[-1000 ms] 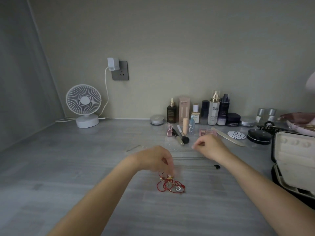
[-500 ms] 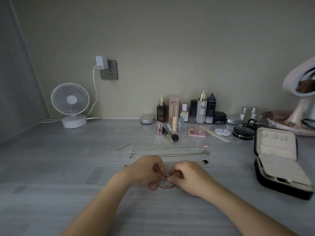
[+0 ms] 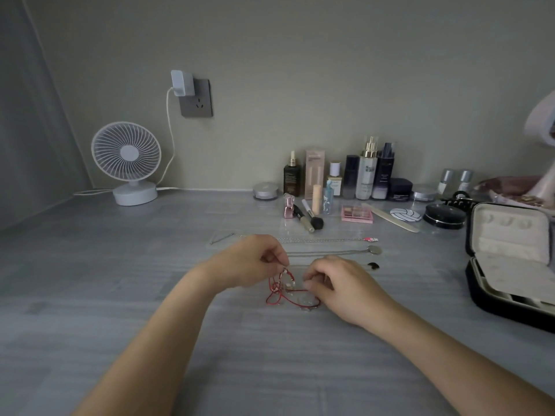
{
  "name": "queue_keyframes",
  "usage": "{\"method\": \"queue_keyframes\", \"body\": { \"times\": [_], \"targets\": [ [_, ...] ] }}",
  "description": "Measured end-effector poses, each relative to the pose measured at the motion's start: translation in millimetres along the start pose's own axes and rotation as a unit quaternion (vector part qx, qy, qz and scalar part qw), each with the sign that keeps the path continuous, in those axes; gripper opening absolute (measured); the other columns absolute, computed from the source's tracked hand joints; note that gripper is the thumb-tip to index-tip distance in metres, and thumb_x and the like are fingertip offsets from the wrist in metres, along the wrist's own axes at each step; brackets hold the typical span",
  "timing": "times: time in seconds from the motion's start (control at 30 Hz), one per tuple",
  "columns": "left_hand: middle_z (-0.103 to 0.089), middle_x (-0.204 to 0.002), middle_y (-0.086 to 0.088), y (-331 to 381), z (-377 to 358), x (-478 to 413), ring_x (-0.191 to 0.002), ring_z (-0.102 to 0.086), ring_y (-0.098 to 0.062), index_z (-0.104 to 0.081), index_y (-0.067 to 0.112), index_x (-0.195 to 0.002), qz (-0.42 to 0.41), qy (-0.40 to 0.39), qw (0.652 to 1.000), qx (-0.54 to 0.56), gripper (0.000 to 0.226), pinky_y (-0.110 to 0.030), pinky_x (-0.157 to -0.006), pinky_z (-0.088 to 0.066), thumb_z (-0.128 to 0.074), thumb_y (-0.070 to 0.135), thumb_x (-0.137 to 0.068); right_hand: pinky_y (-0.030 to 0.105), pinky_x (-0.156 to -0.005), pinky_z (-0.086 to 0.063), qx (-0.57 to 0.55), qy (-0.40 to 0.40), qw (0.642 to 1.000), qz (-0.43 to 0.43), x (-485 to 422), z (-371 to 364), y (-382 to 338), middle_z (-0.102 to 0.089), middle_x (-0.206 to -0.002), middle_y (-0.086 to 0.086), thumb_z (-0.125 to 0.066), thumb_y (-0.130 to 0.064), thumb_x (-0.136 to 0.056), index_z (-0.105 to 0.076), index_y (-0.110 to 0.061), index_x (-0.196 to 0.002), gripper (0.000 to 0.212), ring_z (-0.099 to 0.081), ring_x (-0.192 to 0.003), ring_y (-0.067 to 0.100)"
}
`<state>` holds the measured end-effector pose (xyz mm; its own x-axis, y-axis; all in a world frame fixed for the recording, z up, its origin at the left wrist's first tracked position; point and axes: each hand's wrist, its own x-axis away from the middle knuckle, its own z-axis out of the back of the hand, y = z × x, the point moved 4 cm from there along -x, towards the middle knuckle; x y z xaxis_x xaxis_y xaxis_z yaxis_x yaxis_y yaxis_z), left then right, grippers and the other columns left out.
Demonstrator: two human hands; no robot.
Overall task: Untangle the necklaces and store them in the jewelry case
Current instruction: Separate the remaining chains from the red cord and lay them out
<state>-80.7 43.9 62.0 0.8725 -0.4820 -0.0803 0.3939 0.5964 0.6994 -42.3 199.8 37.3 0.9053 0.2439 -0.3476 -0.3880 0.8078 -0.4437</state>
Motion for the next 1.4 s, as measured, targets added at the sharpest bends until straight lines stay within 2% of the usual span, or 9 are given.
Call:
{"method": "queue_keyframes", "body": {
  "times": [0.13,0.37,0.53,0.63,0.97,1.1,1.23,1.33,1.4],
  "targets": [
    [-0.054,-0.072,0.003,6,-1,2,-0.064,-0.048,-0.008,-0.059,0.022,-0.080,-0.005,-0.001,0.996,0.087,0.021,-0.020,-0.062,-0.044,-0.058,0.001,-0.086,0.025,-0.071,-0.042,-0.054,0.002,0.998,-0.014,-1,-3,-5,-0.055,-0.082,-0.010,-0.069,-0.035,-0.078,-0.067,-0.023,-0.098,0.024,-0.048,-0.068,0.001],
    [-0.056,-0.071,0.003,7,-1,4,-0.063,-0.051,-0.006,-0.060,0.021,-0.083,0.014,-0.017,0.996,0.092,0.019,-0.016,-0.060,-0.048,-0.058,0.002,-0.086,0.007,-0.055,-0.034,-0.080,0.051,0.995,-0.006,0,8,-7,-0.054,-0.061,-0.018,-0.059,-0.023,-0.087,-0.071,-0.019,-0.087,0.013,-0.051,-0.059,-0.005],
    [-0.058,-0.070,0.008,9,-5,5,-0.059,-0.054,0.002,-0.064,0.024,-0.085,0.016,-0.037,0.995,0.086,0.018,-0.014,-0.062,-0.049,-0.057,0.007,-0.088,0.014,-0.050,-0.034,-0.114,0.072,0.991,-0.005,2,10,-8,-0.055,-0.054,-0.026,-0.060,-0.022,-0.087,-0.068,-0.017,-0.081,0.011,-0.047,-0.051,0.003],
    [-0.060,-0.070,0.010,12,-6,5,-0.063,-0.055,0.001,-0.065,0.024,-0.083,0.015,-0.037,0.995,0.089,0.012,-0.017,-0.064,-0.049,-0.060,0.015,-0.088,0.019,-0.050,-0.033,-0.120,0.078,0.990,-0.002,1,12,-8,-0.051,-0.050,-0.013,-0.060,-0.024,-0.086,-0.067,-0.016,-0.080,0.012,-0.044,-0.050,0.007],
    [-0.065,-0.075,0.004,14,-10,5,-0.071,-0.058,-0.008,-0.064,0.020,-0.079,0.029,-0.014,0.995,0.096,0.007,-0.024,-0.067,-0.047,-0.062,0.016,-0.085,0.021,-0.051,-0.037,-0.164,0.078,0.983,0.017,-1,13,-9,-0.055,-0.056,-0.009,-0.060,-0.023,-0.087,-0.068,-0.021,-0.077,0.013,-0.046,-0.051,0.005],
    [-0.068,-0.076,0.002,17,1,7,-0.073,-0.060,-0.009,-0.059,0.014,-0.082,0.030,0.010,0.982,0.187,0.010,-0.023,-0.068,-0.045,-0.054,0.010,-0.090,0.027,-0.053,-0.040,-0.204,0.075,0.976,0.001,-3,12,-5,-0.058,-0.057,-0.002,-0.053,-0.037,-0.088,-0.061,-0.029,-0.066,0.025,-0.047,-0.050,0.004],
    [-0.069,-0.081,-0.005,20,8,12,-0.072,-0.061,-0.011,-0.056,0.011,-0.084,0.026,-0.001,0.968,0.248,0.011,-0.024,-0.068,-0.045,-0.049,0.009,-0.092,0.026,-0.066,-0.046,-0.156,0.045,0.986,-0.027,-5,6,-2,-0.065,-0.071,-0.008,-0.052,-0.025,-0.091,-0.068,-0.025,-0.080,0.020,-0.058,-0.064,0.007],
    [-0.070,-0.084,-0.006,15,7,13,-0.071,-0.063,-0.009,-0.058,0.012,-0.084,0.050,-0.046,0.977,0.200,0.010,-0.025,-0.072,-0.047,-0.051,0.013,-0.092,0.028,-0.082,-0.047,-0.058,0.001,0.998,-0.006,-6,-5,-1,-0.069,-0.097,-0.005,-0.055,-0.020,-0.089,-0.071,-0.022,-0.096,0.018,-0.062,-0.092,0.013],
    [-0.071,-0.081,0.000,10,6,16,-0.072,-0.065,-0.005,-0.059,0.016,-0.084,0.071,-0.099,0.983,0.135,0.010,-0.026,-0.074,-0.048,-0.053,0.013,-0.091,0.034,-0.085,-0.046,-0.016,-0.033,0.999,0.007,-7,-13,-1,-0.061,-0.097,-0.002,-0.054,-0.022,-0.089,-0.069,-0.026,-0.102,0.020,-0.058,-0.099,0.019]
  ]
}}
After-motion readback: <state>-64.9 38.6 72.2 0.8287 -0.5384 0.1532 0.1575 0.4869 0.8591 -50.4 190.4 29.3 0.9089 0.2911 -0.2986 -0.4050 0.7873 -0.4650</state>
